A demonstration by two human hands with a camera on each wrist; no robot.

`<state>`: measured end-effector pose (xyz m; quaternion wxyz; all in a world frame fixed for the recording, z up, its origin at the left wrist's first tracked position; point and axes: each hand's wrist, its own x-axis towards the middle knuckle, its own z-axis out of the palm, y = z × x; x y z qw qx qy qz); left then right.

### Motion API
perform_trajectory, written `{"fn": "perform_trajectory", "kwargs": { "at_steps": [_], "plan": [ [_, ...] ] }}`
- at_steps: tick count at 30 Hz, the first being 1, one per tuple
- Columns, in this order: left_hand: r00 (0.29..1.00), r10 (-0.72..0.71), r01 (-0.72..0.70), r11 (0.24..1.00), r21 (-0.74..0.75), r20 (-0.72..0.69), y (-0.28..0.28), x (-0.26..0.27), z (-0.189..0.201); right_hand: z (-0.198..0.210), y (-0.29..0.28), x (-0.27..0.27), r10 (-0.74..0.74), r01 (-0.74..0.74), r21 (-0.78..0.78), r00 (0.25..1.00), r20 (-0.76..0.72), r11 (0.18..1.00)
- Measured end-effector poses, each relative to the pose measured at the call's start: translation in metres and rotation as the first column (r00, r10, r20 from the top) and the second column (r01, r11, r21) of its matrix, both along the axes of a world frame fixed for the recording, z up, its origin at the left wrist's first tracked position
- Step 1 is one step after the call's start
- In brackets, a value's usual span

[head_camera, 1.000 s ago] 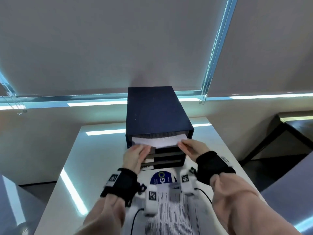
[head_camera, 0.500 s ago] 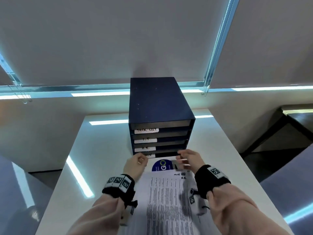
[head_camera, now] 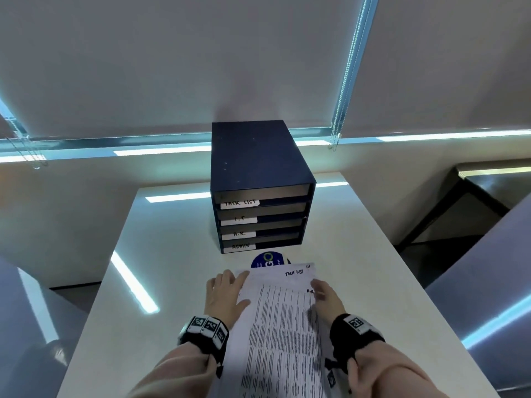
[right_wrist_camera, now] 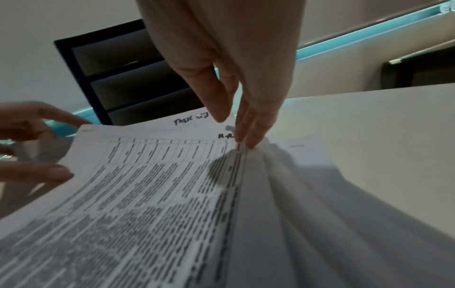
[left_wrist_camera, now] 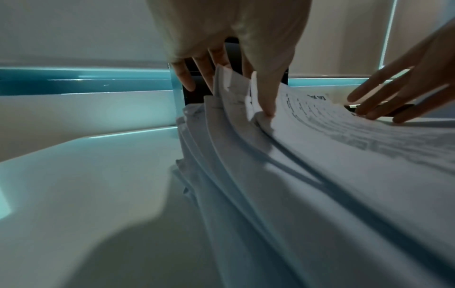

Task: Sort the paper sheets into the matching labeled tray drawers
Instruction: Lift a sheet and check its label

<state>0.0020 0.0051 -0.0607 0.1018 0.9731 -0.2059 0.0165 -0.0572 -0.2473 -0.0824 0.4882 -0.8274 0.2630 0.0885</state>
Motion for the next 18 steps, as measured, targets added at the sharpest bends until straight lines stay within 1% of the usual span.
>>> {"fn": "perform_trajectory", "kwargs": {
  "at_steps": [3,5,7,8,9,10,11,12,13,14,16,17,18],
  "plan": [
    [1.0,-0.007,0.008,0.999,-0.036,0.024,-0.007,0.002,0.008,-0.005,-0.004,0.0,-0.02,0.017,0.12,1.0,0.024,0.993],
    [0.997,-0.035,0.04,0.997,-0.073,0.069,-0.012,0.003,0.012,-0.001,-0.003,-0.003,-0.022,0.017,0.141,0.999,0.036,0.99],
    [0.993,-0.083,0.092,0.99,-0.105,0.089,-0.017,0.0,0.018,0.005,-0.003,-0.007,-0.071,0.062,0.131,0.996,0.059,0.989],
    [0.995,-0.087,0.095,0.983,-0.16,0.056,-0.018,-0.001,0.02,0.007,-0.005,-0.01,-0.108,0.102,0.093,0.992,0.059,0.99],
    [0.998,-0.069,0.065,0.966,-0.25,-0.007,-0.019,-0.002,0.023,0.007,-0.008,-0.012,-0.145,0.142,0.05,0.987,0.064,0.989],
    [0.995,-0.05,0.018,0.944,-0.33,-0.087,-0.02,-0.003,0.025,0.008,-0.012,-0.012,-0.171,0.171,0.002,0.983,0.068,0.985],
    [0.98,-0.033,-0.054,0.906,-0.419,-0.196,-0.02,-0.003,0.031,0.009,-0.017,-0.013,-0.184,0.187,-0.03,0.98,0.073,0.982],
    [0.953,-0.035,-0.133,0.844,-0.52,-0.3,-0.02,-0.004,0.039,0.015,-0.019,-0.015,-0.183,0.184,-0.006,0.981,0.062,0.983],
    [0.918,-0.056,-0.218,0.755,-0.619,-0.393,-0.016,-0.001,0.044,0.019,-0.021,-0.016,-0.18,0.176,0.082,0.983,0.045,0.981],
    [0.879,-0.083,-0.31,0.649,-0.695,-0.47,-0.013,0.002,0.049,0.022,-0.022,-0.017,-0.171,0.161,0.2,0.985,0.032,0.966],
    [0.78,-0.169,-0.482,0.451,-0.751,-0.602,-0.002,0.012,0.06,0.038,-0.014,-0.02,-0.079,0.075,0.409,0.997,-0.007,0.909],
    [0.734,-0.222,-0.549,0.363,-0.753,-0.642,0.003,0.017,0.063,0.038,-0.011,-0.019,-0.046,0.051,0.463,0.999,-0.021,0.885],
    [0.718,-0.254,-0.583,0.289,-0.759,-0.648,0.008,0.022,0.066,0.035,-0.01,-0.018,-0.032,0.049,0.51,0.999,-0.043,0.859]
  ]
}}
